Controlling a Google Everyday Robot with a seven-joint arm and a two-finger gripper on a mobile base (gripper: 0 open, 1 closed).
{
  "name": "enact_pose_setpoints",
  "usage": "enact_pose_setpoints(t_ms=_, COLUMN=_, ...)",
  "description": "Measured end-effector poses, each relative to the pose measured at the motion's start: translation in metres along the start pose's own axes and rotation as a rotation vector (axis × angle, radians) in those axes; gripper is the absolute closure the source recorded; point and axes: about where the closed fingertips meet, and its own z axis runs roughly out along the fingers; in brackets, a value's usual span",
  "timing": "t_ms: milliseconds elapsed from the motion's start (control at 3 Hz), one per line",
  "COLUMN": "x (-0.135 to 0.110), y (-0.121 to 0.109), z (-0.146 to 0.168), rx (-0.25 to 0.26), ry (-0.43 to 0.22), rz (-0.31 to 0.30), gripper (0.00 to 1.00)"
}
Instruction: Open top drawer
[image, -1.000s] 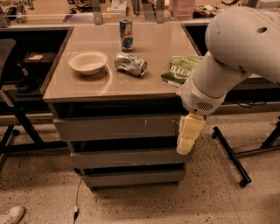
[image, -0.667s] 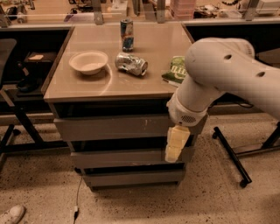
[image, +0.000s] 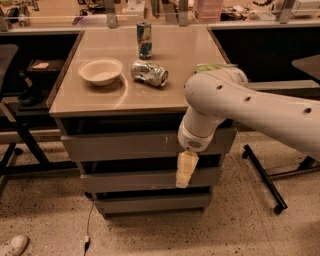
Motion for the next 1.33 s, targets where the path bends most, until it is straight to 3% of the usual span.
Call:
enact_pose_setpoints(t_ms=667, x=0.007, y=-0.041, z=0.040, rx=0.003, ry=0.047, rz=0.005, gripper=0.00)
enact_pose_setpoints(t_ms=1000, x=0.013, y=-0.056, z=0.038, rx=0.030, ry=0.060, rz=0.002, gripper=0.00)
enact_pose_setpoints(t_ms=1333, x=0.011, y=-0.055, z=0.049, rx=0.016, ry=0.049, rz=0.003, gripper=0.00)
